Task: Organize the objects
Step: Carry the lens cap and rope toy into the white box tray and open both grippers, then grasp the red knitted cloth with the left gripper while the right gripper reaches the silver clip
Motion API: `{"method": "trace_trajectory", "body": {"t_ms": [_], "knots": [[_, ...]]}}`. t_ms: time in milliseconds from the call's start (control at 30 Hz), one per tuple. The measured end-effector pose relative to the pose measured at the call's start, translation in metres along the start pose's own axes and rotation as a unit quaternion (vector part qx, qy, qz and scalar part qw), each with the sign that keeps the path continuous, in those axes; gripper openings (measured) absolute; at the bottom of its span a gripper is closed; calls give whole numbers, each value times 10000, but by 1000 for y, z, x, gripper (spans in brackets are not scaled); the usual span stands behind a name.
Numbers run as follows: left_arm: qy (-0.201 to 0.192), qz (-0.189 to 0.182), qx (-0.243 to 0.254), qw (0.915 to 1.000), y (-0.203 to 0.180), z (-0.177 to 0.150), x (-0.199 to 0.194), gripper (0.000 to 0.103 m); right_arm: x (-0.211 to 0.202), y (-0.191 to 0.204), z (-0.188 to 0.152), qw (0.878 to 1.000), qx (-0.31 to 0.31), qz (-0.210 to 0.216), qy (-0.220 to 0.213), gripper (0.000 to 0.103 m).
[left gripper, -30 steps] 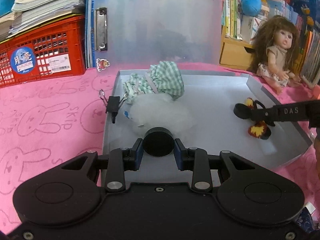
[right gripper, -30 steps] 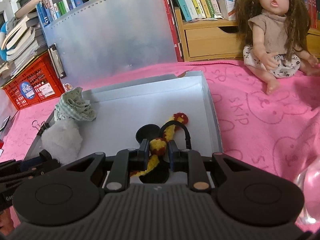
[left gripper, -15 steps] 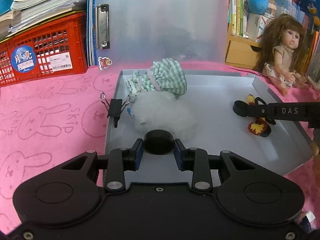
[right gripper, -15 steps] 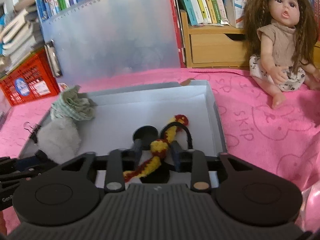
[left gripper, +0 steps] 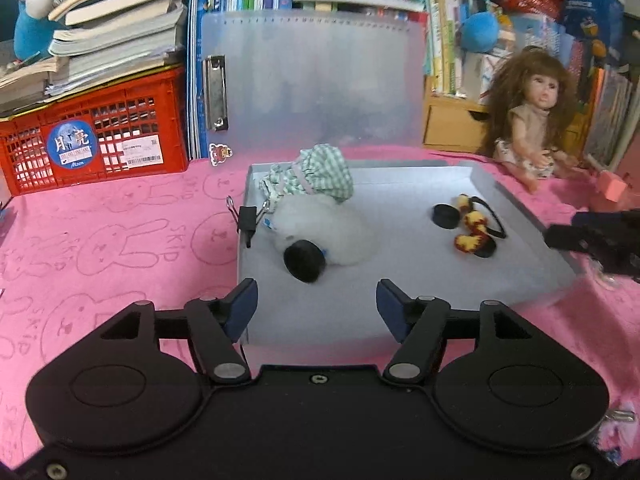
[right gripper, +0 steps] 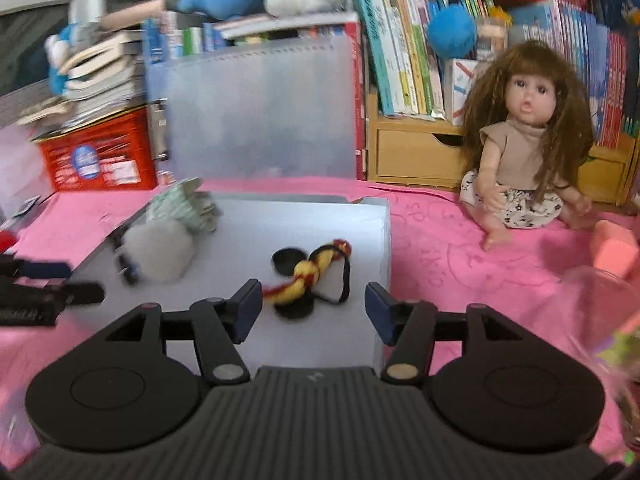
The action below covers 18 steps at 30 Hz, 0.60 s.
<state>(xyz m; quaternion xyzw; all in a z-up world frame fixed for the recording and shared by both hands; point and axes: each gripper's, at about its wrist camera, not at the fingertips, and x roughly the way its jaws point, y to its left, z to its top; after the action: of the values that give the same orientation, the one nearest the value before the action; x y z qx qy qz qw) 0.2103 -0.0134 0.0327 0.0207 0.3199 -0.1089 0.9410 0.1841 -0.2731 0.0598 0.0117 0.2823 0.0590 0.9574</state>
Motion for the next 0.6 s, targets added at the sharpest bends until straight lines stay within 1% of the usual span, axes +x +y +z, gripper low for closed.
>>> {"method": "trace_trajectory", "body": {"t_ms": [133, 333, 433, 600], "knots": [[-92, -139, 83, 9998, -12, -11, -23, 69, -41, 8, -13, 9991, -372, 142, -170, 77], [-221, -294, 207, 9991, -28, -30, -55, 73, -87, 17, -31, 9960, -623, 455, -440, 82], [-245, -388, 266, 9986, -33, -41, -67, 74, -99, 20, -45, 9943, -719, 609, -506, 84], [-320, -472, 452, 9973, -38, -62, -84, 77, -109, 20, -69, 9928, -785, 792, -427, 85]]}}
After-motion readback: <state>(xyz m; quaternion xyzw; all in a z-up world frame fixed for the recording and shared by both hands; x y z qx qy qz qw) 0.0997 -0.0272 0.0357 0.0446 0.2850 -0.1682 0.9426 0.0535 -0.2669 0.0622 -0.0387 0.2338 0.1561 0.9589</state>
